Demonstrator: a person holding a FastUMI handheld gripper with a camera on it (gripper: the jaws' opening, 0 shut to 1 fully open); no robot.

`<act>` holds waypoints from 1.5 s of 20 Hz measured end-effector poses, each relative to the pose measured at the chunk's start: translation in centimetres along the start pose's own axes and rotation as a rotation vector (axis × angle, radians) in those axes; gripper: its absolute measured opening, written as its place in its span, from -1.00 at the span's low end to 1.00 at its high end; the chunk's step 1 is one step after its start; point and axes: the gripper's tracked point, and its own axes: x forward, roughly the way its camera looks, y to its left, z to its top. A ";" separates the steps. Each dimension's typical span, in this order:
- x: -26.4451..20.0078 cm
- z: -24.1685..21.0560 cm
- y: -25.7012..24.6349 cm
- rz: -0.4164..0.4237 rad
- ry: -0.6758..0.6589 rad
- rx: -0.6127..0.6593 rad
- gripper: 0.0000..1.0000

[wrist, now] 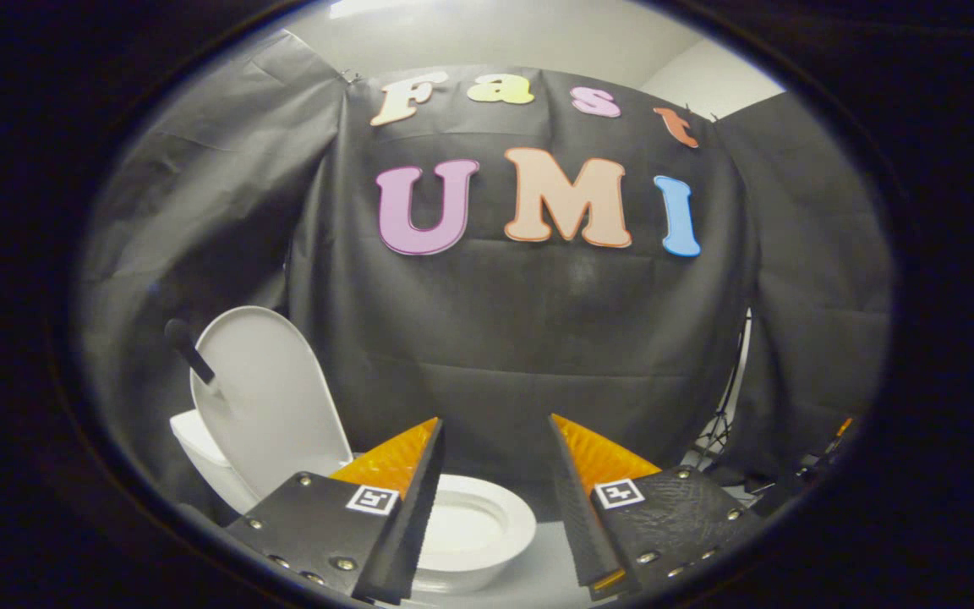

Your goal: Open the toilet lid.

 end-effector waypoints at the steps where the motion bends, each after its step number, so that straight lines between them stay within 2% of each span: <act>1: -0.3 -0.7 -1.7 -0.015 0.015 0.007 0.39; 8: -1.6 -4.3 -11.2 -0.055 0.084 0.045 0.39; 18: -1.5 -6.4 -23.5 -0.088 0.088 0.077 0.39; 24: -1.6 -8.1 -28.3 -0.070 0.083 0.108 0.41; 30: -2.3 -8.7 -30.9 -0.062 0.092 0.139 0.42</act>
